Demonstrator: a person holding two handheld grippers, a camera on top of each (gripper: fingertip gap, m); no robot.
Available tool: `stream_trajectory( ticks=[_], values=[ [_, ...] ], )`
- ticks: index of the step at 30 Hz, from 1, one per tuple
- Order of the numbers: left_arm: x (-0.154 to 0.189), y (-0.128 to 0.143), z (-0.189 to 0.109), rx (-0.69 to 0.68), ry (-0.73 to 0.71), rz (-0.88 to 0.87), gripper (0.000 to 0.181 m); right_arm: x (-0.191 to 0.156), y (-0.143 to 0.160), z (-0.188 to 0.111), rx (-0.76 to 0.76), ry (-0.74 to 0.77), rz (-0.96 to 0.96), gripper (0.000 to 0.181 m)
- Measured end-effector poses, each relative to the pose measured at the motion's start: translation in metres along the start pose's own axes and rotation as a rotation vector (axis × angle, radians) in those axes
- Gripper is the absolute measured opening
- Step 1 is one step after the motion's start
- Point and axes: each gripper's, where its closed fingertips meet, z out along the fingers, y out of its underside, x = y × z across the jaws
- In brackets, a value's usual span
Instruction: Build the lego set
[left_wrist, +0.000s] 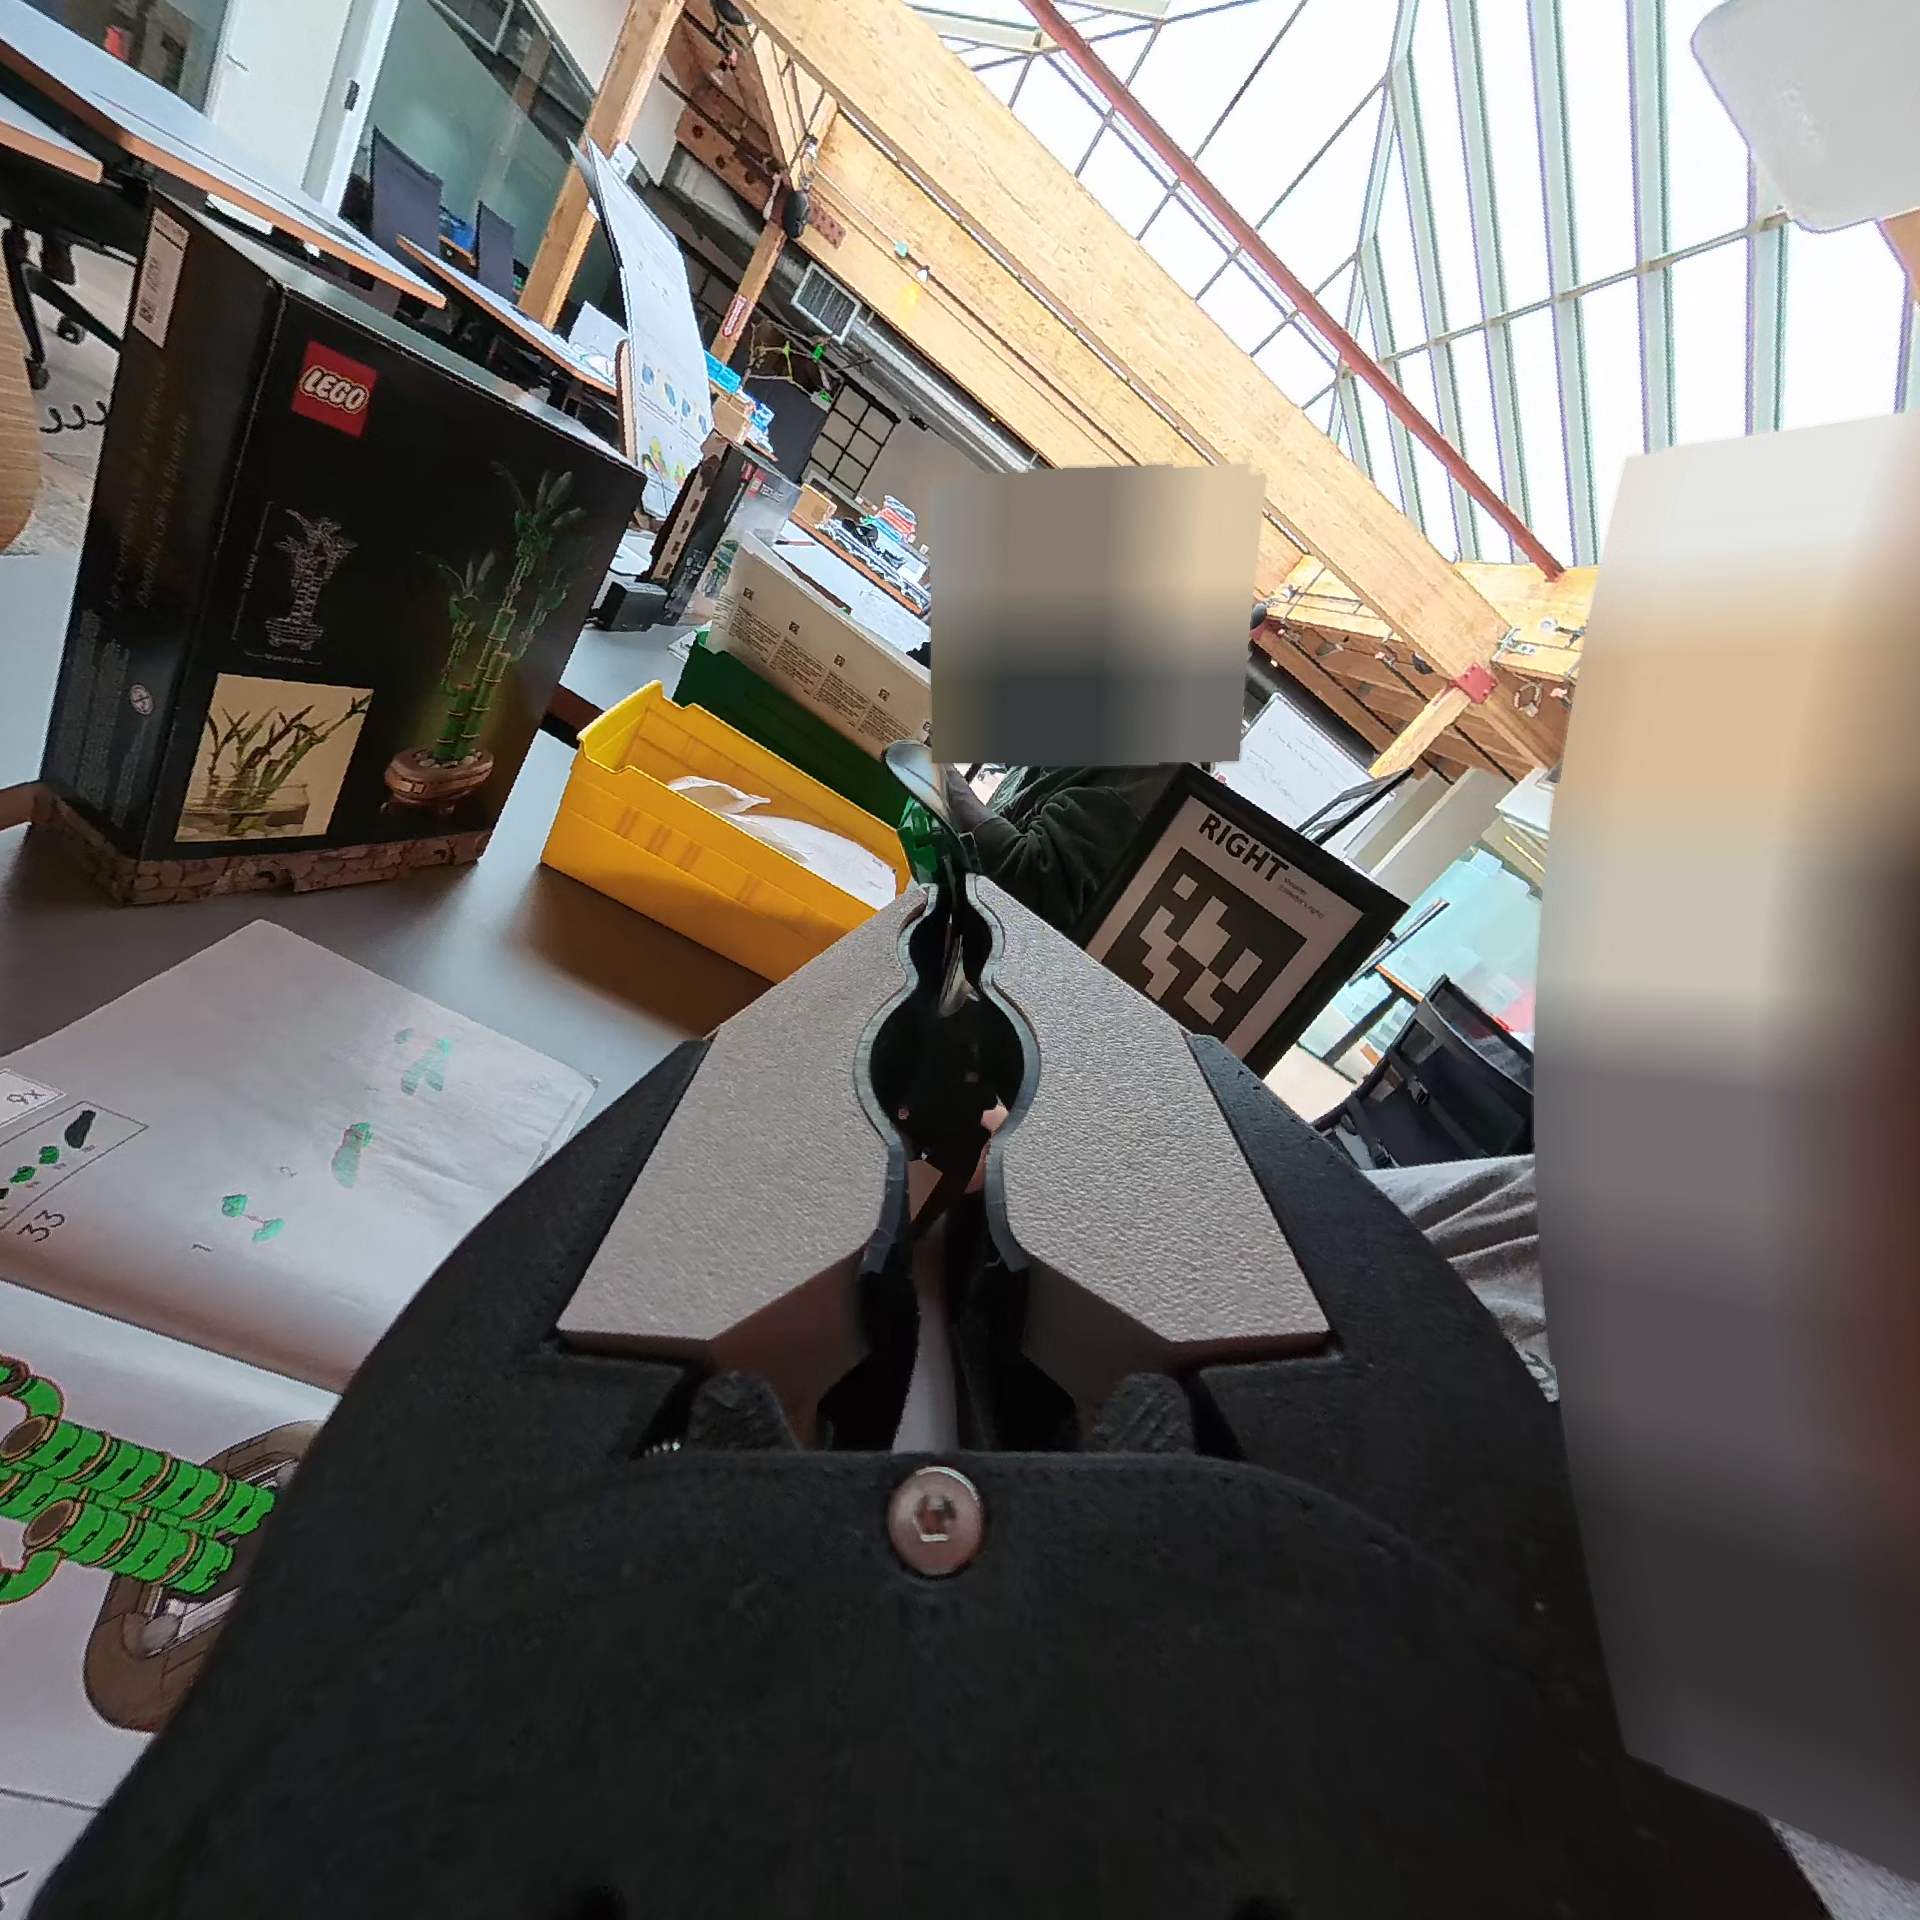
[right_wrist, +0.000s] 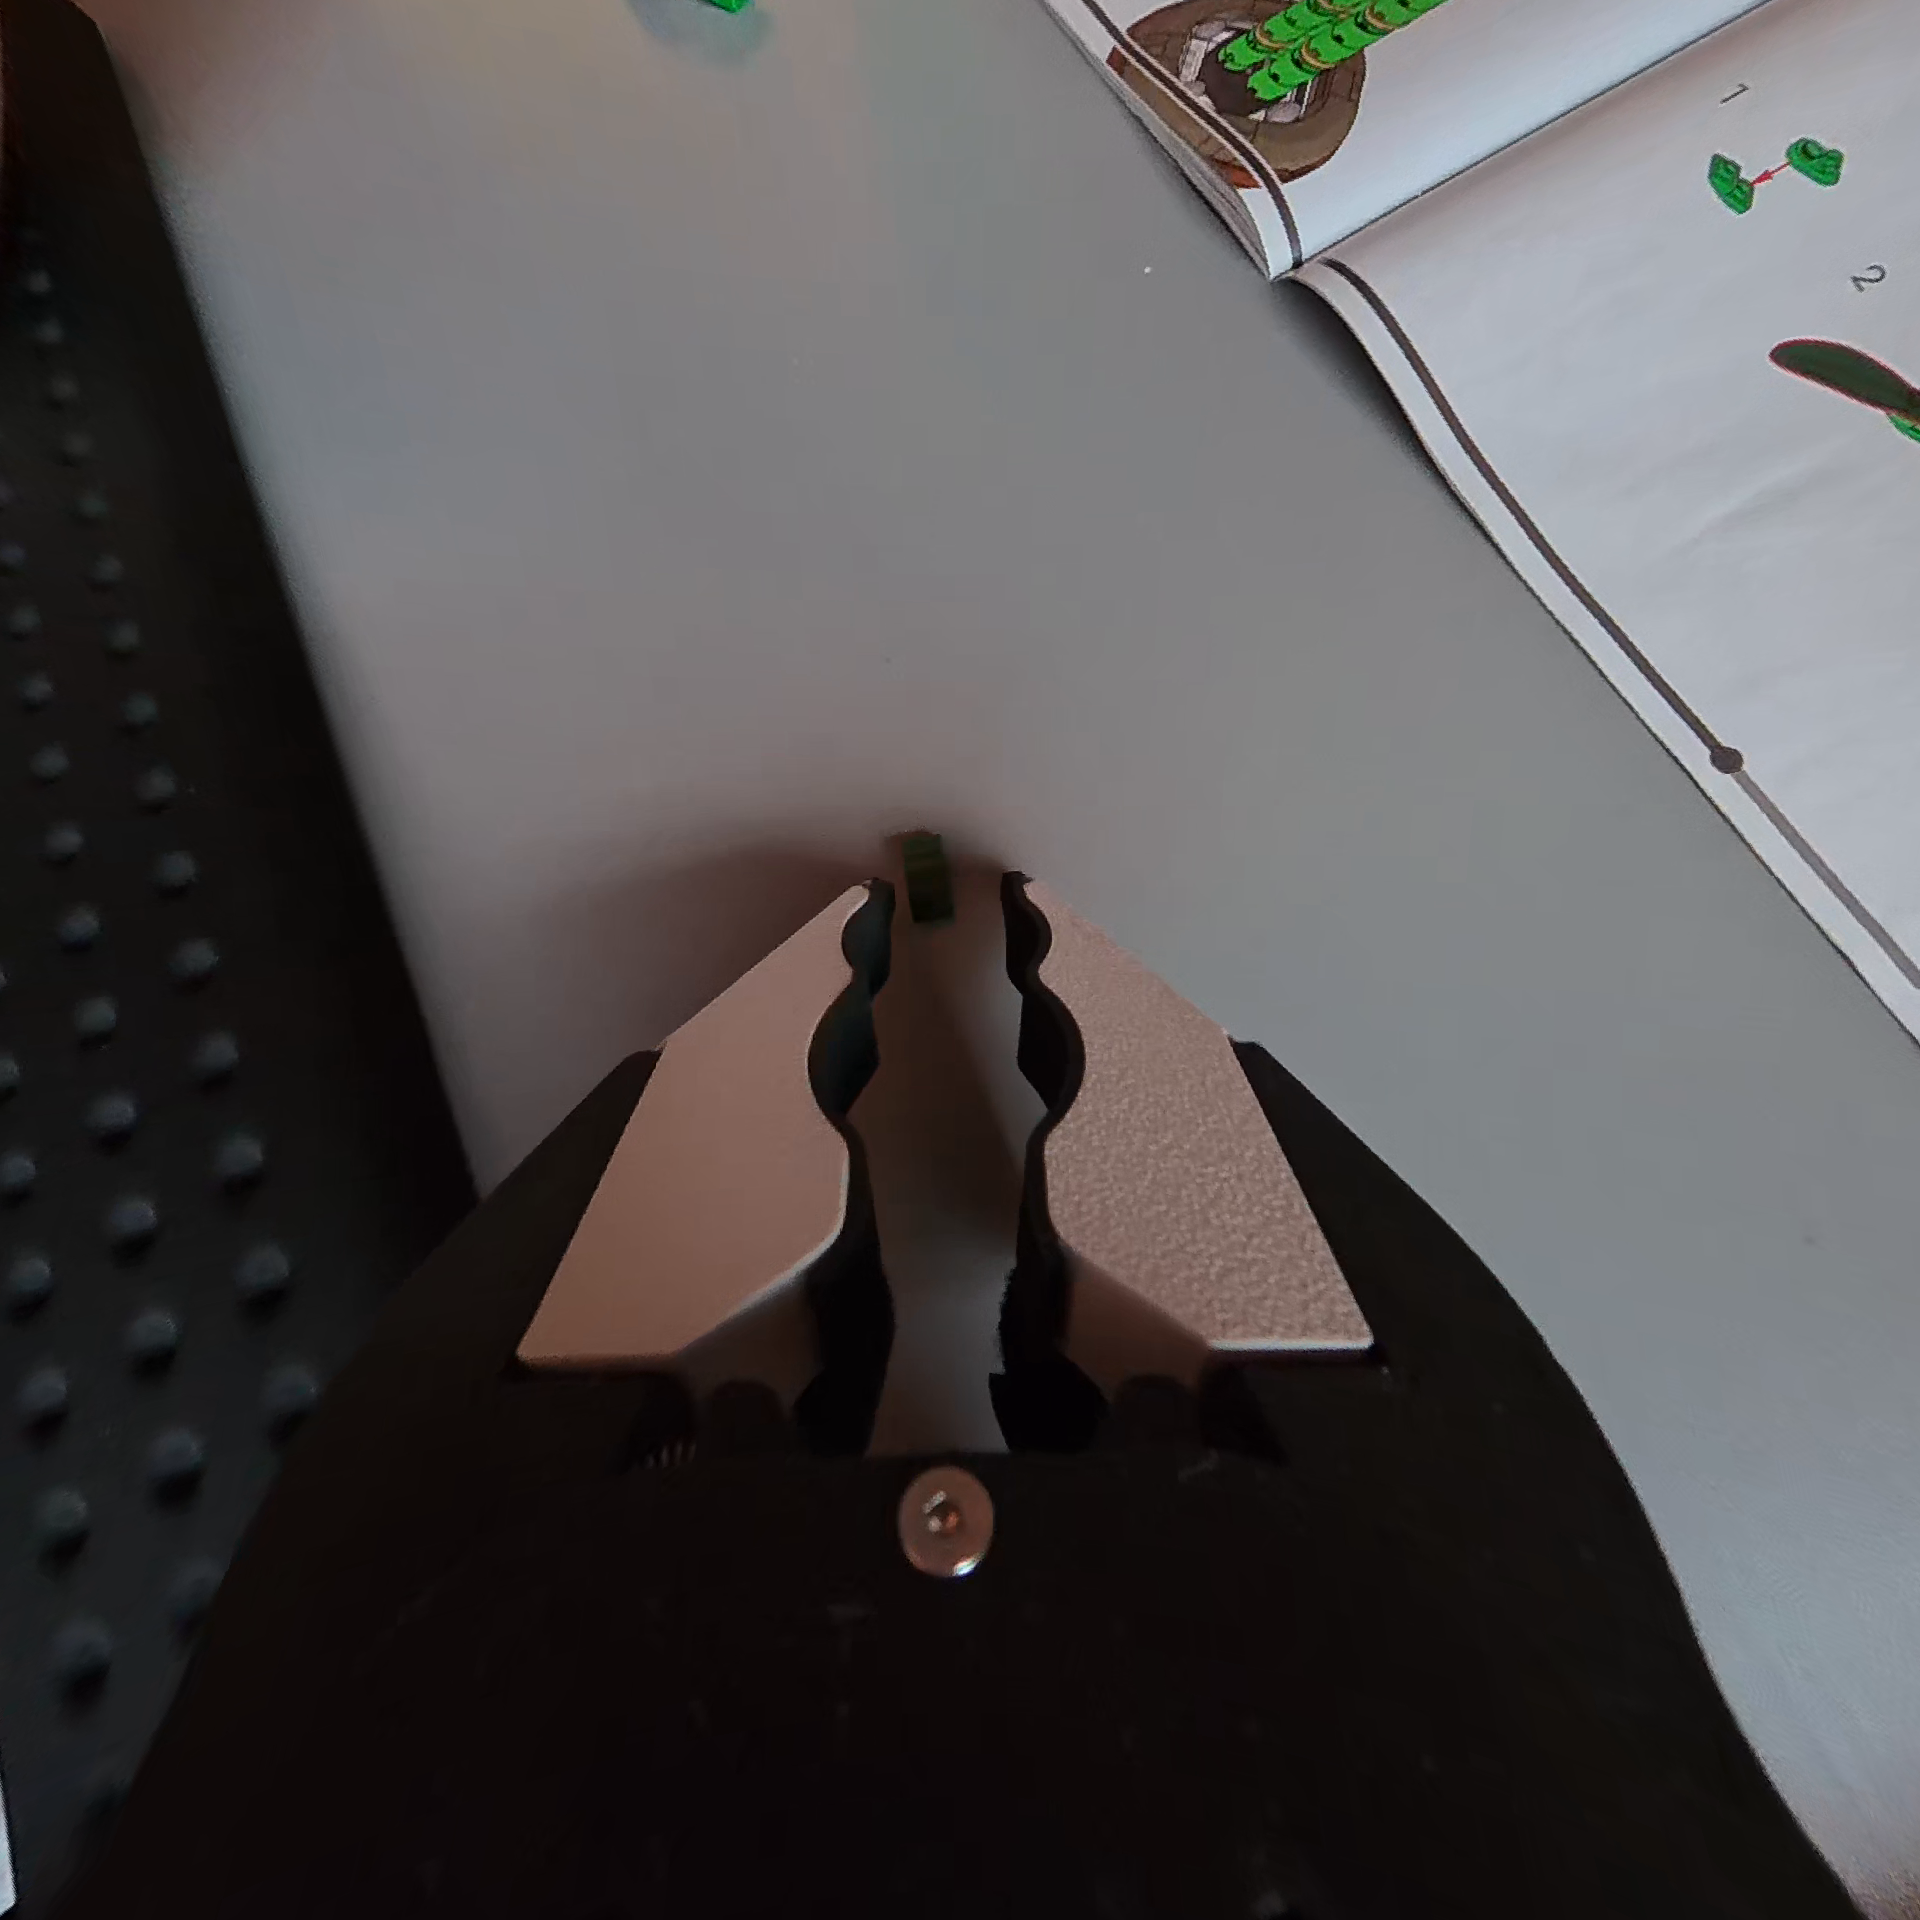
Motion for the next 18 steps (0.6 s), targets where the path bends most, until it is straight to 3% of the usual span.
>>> stream_trajectory(
  ticks=[4,8,14,18],
  values=[
    [0.000,-0.001,-0.001,0.008,0.004,-0.006,0.000,0.001,0.002,-0.001,0.012,0.016,-0.010,0.008],
    [0.001,0.000,0.001,0.003,0.008,-0.005,0.000,-0.002,0.003,-0.003,0.024,-0.004,-0.002,0.007],
    [0.002,0.000,0.003,-0.003,0.012,-0.003,0.000,-0.003,0.004,-0.008,0.055,-0.150,0.240,0.007],
    [0.001,0.000,0.002,0.000,0.009,-0.006,0.000,-0.011,-0.006,-0.016,0.110,-0.358,0.480,0.007]
  ],
)
